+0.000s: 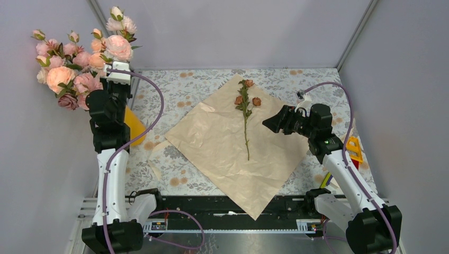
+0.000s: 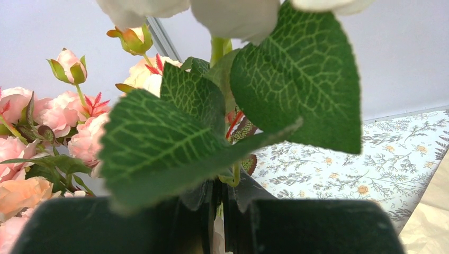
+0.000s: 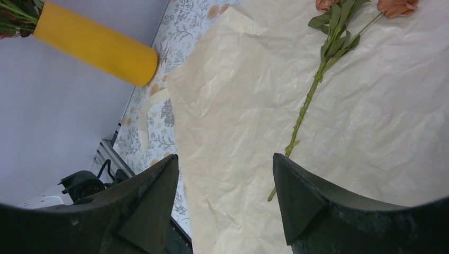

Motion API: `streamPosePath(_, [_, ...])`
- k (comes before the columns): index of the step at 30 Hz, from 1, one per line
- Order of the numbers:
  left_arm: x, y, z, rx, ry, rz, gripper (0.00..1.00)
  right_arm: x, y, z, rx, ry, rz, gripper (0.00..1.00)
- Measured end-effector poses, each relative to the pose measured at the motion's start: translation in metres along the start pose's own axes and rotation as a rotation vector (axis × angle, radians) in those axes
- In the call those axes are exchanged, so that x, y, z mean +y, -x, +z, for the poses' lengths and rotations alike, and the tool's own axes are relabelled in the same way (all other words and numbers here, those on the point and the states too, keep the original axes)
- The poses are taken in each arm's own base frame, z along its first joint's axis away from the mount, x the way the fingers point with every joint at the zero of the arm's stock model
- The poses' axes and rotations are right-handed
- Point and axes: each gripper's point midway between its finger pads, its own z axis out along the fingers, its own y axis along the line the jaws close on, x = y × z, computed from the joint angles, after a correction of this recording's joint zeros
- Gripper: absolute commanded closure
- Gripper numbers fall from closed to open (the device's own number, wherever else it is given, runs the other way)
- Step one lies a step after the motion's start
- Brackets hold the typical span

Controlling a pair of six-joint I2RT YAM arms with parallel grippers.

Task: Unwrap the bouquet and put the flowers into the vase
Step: Insert the fake flower into the vase.

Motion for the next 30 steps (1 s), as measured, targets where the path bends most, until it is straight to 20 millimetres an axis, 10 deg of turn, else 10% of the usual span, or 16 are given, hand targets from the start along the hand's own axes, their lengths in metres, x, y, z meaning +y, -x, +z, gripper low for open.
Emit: streamPosePath(30, [0.003, -0.038, 0.001, 0.091, 0.055, -0.01, 1.0, 0.009, 0.004, 0.002, -0.004, 0.049, 0.007, 0.28])
